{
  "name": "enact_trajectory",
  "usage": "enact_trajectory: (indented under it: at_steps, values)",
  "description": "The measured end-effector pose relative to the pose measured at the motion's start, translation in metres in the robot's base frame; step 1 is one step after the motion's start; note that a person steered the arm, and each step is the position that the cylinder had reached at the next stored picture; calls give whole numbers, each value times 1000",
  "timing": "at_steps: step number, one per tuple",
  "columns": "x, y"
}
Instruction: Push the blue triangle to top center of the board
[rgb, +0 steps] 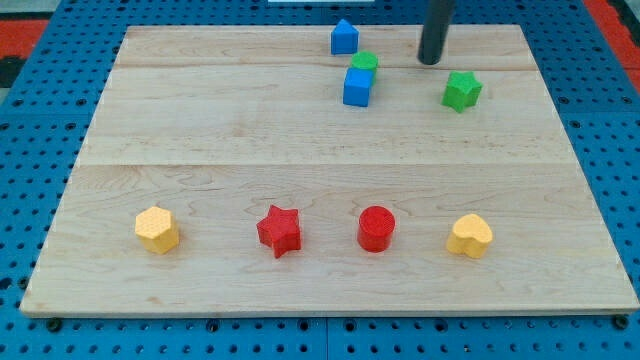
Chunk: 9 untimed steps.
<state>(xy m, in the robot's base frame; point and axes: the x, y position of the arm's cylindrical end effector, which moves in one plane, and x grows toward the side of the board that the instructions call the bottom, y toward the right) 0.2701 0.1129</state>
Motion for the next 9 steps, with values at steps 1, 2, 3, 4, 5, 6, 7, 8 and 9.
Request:
enact_trajectory:
  at_steps: [1, 2, 3, 4, 5, 6, 7, 8, 9]
  values:
    - [0, -72]
    - [3, -154]
    - [9, -194]
    - [9, -179]
    - [-7, -115]
    - [-47, -62]
    - [-61, -54]
    - [-68, -2]
    - [-79, -4]
